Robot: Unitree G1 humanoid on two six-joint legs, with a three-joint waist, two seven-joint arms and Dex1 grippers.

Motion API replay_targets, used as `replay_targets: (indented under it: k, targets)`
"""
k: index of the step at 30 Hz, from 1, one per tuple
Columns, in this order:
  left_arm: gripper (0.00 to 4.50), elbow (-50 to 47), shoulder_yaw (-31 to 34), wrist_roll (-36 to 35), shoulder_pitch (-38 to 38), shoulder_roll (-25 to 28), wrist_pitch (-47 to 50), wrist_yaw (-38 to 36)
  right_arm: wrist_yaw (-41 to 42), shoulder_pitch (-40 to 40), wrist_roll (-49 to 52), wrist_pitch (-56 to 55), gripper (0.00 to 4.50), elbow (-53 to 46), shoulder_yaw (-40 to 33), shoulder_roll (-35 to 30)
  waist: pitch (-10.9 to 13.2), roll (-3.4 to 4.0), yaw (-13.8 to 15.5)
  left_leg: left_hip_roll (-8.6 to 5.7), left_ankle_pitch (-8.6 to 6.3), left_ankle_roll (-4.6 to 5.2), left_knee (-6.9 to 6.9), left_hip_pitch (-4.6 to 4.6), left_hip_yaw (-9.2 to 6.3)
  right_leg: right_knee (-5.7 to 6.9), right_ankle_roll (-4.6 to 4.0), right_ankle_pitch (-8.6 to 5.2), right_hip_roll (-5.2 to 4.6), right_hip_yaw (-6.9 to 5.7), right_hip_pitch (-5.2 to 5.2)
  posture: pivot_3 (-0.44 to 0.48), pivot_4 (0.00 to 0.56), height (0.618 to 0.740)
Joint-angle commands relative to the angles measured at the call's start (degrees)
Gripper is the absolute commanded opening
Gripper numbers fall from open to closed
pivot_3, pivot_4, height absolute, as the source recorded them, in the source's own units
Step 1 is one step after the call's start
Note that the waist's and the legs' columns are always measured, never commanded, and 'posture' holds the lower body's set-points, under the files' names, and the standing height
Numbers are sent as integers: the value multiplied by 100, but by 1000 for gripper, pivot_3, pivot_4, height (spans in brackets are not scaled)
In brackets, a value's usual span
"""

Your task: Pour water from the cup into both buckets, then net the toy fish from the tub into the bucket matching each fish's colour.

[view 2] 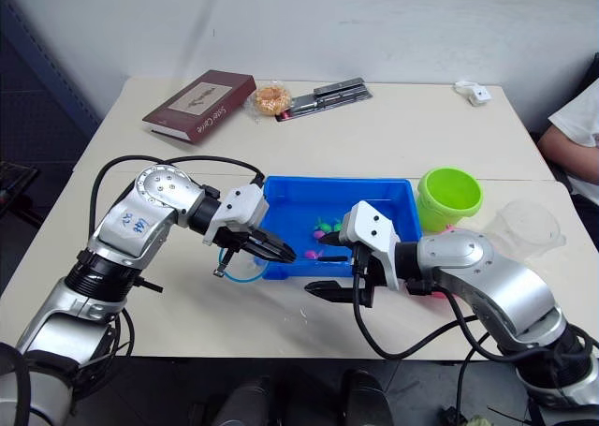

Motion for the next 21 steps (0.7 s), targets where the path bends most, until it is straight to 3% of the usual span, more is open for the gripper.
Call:
replay_targets:
  k: [1,4,11,12,15,18,21]
  targets:
    - [74,-283,23,2,61,18,16,48,56,-117,7,-20,4500,-32,-113,109,0,0,-4,0,0,0,0,0,0,0,0,0,0,0,0,0,150,740]
    - [0,-324,31,0,98,39,24,58,65,-134,6,12,3785,-17,-102,189,0,0,-8,1,0,0,0,0,0,0,0,0,1,0,0,0,150,740]
    - [0,-476,62,-100,147,79,300,100,150,-151,5,14,322,7,-69,336,0,0,-7,0,0,0,0,0,-1,0,0,0,0,0,0,0,150,740]
    - [0,-486,58,-104,155,101,326,87,151,-159,9,20,93,7,-73,360,0,0,-9,1,0,0,0,0,-1,0,0,0,1,0,0,0,150,740]
    - [0,-463,93,-102,185,112,339,138,201,-156,67,65,93,-14,-104,403,0,1,-8,1,0,0,-1,1,-1,1,0,0,2,0,0,0,150,740]
    - [970,-383,606,-658,206,-198,94,124,290,-105,97,81,0,-77,-120,356,0,0,2,1,0,0,0,0,-1,0,0,0,1,0,0,0,150,740]
    - [2274,-221,1467,-1430,-64,-374,476,314,330,7,206,121,0,-193,-278,280,0,0,-6,2,0,0,7,-9,-11,0,0,0,-2,-5,0,0,150,740]
